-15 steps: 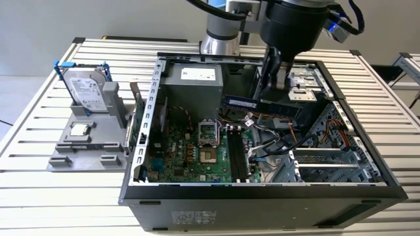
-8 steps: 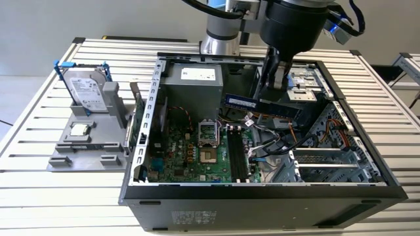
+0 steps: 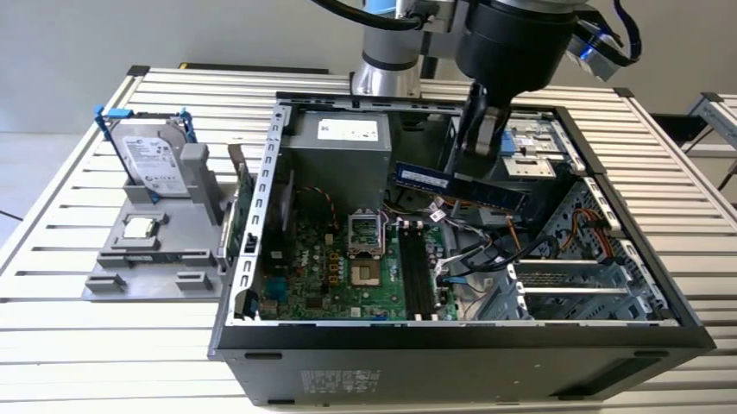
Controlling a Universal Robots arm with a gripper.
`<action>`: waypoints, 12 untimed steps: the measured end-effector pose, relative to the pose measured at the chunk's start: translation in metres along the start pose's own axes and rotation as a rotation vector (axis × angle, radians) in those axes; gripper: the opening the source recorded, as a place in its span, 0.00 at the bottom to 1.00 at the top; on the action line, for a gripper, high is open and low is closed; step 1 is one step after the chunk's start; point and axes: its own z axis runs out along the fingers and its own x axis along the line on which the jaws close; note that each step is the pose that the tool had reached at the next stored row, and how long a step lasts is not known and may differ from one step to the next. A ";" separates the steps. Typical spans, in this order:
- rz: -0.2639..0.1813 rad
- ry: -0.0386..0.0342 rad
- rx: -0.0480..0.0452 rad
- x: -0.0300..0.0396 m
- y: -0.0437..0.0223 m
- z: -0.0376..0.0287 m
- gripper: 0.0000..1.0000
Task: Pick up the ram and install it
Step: 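Pick up the ram and move it above insertion slot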
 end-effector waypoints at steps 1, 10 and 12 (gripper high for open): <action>0.007 0.0000 -0.0006 0.0000 0.0000 0.0000 0.00; 0.070 -0.0005 -0.0058 0.0000 0.0000 0.0000 0.00; 0.084 -0.0006 -0.0070 0.0000 0.0000 0.0000 0.00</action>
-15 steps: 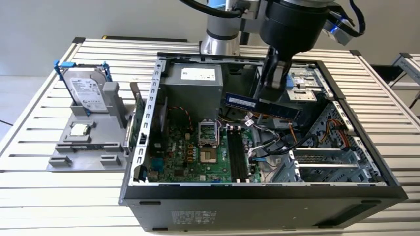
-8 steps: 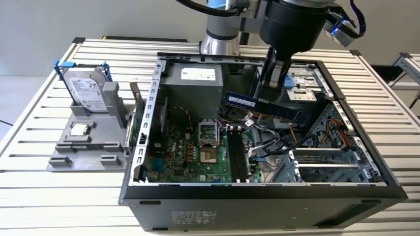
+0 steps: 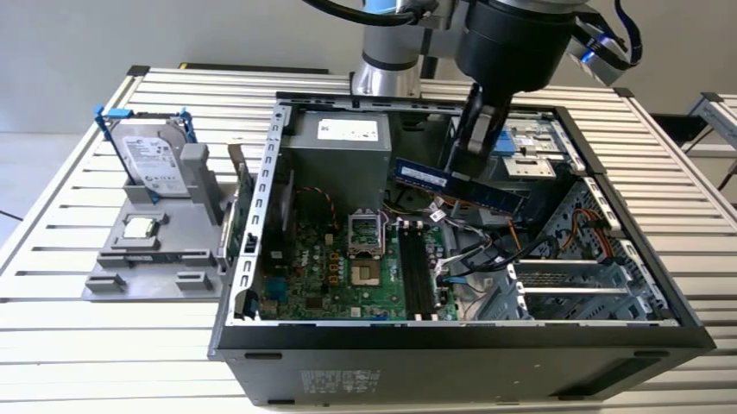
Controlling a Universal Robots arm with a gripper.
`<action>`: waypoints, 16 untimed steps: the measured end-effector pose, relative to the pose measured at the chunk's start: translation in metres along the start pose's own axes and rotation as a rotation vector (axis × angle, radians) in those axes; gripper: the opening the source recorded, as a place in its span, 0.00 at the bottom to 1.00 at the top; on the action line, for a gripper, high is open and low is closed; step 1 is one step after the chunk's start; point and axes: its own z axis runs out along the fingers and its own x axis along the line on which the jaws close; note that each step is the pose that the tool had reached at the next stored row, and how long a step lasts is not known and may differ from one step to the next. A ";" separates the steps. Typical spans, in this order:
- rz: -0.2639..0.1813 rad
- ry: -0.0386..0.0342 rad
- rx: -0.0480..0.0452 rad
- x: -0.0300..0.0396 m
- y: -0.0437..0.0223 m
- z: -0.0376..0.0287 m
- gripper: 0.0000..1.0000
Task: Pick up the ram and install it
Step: 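Pick up the ram and move it above insertion slot, then insert the ram into the slot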
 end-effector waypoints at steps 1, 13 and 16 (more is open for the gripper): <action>0.007 -0.0001 -0.0006 0.0000 0.0000 0.0000 0.00; 0.092 -0.0008 -0.0076 0.0000 0.0000 0.0000 0.00; 0.115 -0.0010 -0.0095 0.0000 0.0000 0.0000 0.00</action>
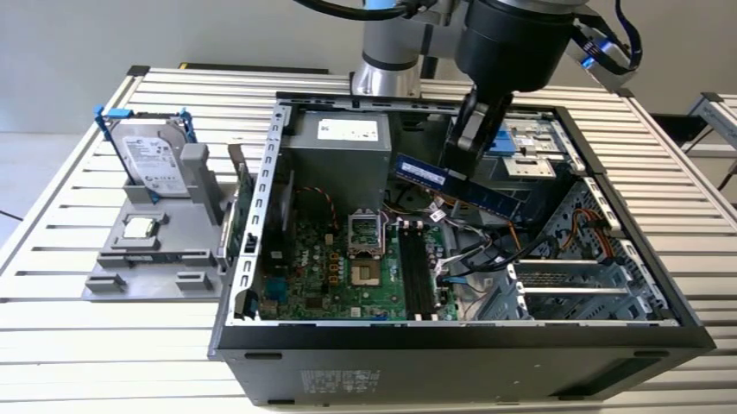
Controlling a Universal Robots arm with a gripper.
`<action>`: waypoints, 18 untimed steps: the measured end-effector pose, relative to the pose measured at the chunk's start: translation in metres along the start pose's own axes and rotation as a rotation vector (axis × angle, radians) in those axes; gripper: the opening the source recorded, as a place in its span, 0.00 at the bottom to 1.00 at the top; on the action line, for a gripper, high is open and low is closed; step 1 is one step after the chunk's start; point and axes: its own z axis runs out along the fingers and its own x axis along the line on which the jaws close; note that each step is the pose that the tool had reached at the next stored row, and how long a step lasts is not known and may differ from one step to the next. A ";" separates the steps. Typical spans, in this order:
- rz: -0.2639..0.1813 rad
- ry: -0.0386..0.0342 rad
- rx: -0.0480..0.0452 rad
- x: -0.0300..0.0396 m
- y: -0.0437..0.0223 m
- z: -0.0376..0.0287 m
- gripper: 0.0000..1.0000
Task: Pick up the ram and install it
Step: 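Insert the ram into the slot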
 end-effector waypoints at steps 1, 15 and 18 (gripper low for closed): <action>0.007 -0.0001 -0.0006 0.0000 0.0000 0.0000 0.00; 0.113 -0.0010 -0.0095 0.0000 0.0000 0.0000 0.00; 0.136 -0.0012 -0.0113 0.0000 0.0000 0.0000 0.00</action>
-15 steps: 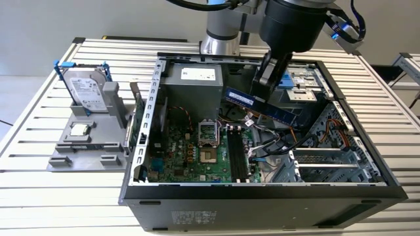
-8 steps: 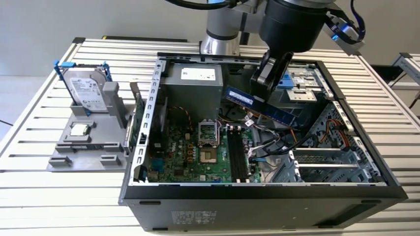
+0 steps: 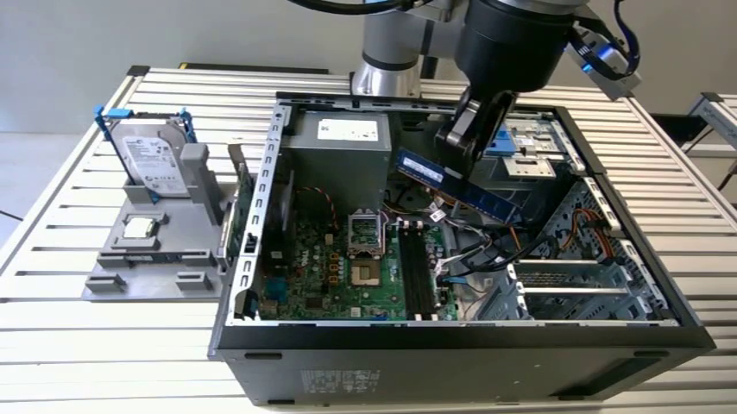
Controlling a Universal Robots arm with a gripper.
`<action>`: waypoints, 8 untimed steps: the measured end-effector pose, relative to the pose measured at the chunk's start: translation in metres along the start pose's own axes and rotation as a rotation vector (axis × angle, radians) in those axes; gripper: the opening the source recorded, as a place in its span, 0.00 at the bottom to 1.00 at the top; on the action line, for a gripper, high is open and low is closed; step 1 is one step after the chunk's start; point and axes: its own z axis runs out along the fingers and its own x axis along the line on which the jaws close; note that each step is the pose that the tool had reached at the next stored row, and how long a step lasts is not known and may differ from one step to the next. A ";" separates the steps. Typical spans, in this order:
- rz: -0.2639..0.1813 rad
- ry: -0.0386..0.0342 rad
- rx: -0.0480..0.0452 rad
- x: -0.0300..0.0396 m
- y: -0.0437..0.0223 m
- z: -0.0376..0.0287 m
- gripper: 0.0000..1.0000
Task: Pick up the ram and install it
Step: 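Insert the ram into the slot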
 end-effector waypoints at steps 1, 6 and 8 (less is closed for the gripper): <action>0.007 -0.0001 -0.0006 0.0000 0.0000 0.0000 0.00; 0.036 -0.0003 -0.0030 0.0000 0.0000 0.0000 0.00; 0.043 -0.0006 -0.0034 0.0000 0.0000 0.0000 0.00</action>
